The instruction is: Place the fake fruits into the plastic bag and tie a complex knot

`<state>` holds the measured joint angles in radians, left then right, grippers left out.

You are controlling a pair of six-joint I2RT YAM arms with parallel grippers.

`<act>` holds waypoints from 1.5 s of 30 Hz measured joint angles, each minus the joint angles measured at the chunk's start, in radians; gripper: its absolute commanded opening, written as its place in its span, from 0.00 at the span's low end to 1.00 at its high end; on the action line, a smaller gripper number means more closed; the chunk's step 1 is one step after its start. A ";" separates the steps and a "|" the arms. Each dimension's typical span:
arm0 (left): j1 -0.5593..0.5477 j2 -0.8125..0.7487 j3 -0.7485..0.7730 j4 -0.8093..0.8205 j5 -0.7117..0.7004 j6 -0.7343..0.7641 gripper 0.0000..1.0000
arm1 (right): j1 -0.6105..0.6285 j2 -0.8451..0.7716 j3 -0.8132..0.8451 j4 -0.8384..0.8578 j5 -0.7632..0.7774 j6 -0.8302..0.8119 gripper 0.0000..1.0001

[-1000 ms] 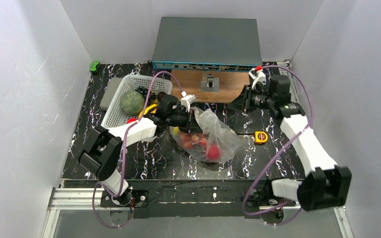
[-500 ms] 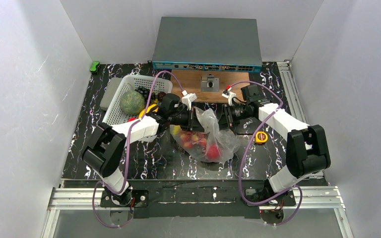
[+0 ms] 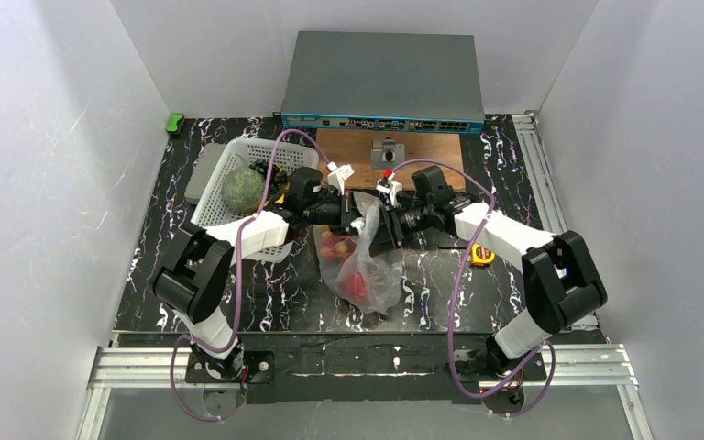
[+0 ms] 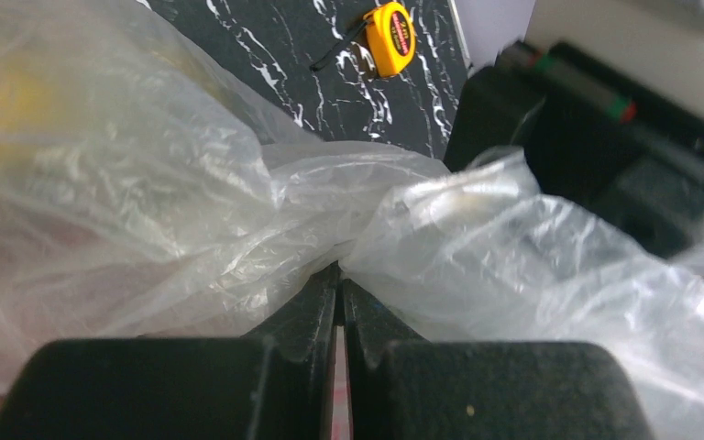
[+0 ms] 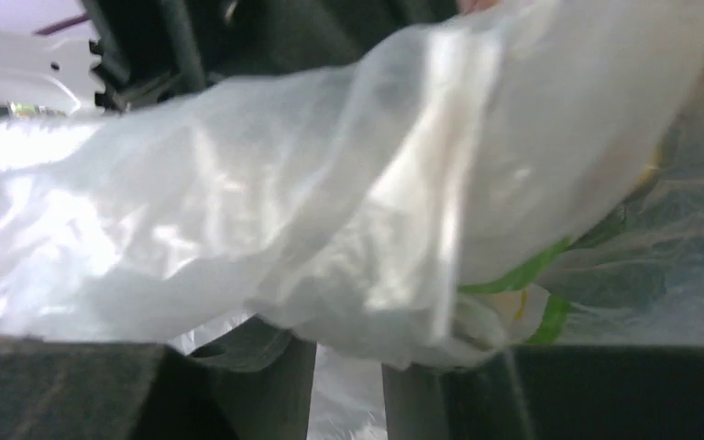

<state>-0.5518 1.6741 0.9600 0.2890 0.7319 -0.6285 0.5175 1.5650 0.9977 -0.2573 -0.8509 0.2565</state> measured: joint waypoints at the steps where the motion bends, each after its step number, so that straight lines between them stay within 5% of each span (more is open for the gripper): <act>1: 0.007 0.000 -0.005 0.008 0.021 -0.007 0.00 | 0.011 -0.003 -0.002 0.005 -0.002 0.003 0.45; 7: 0.029 -0.007 -0.052 0.027 0.109 -0.038 0.00 | -0.089 -0.083 -0.023 -0.081 -0.035 -0.081 0.56; 13: 0.029 -0.014 -0.070 0.045 0.155 -0.049 0.00 | -0.181 -0.183 -0.021 -0.199 -0.042 -0.183 0.38; 22: 0.029 -0.014 -0.070 0.055 0.179 -0.054 0.00 | -0.167 -0.094 -0.020 -0.071 0.026 -0.079 0.37; 45: 0.029 -0.010 -0.069 0.146 0.286 -0.103 0.00 | 0.030 -0.005 0.007 0.040 0.021 -0.011 0.68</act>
<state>-0.5224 1.6638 0.8913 0.4355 1.0183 -0.7315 0.5472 1.5597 1.0050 -0.2176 -0.8299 0.2459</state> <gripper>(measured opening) 0.017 0.648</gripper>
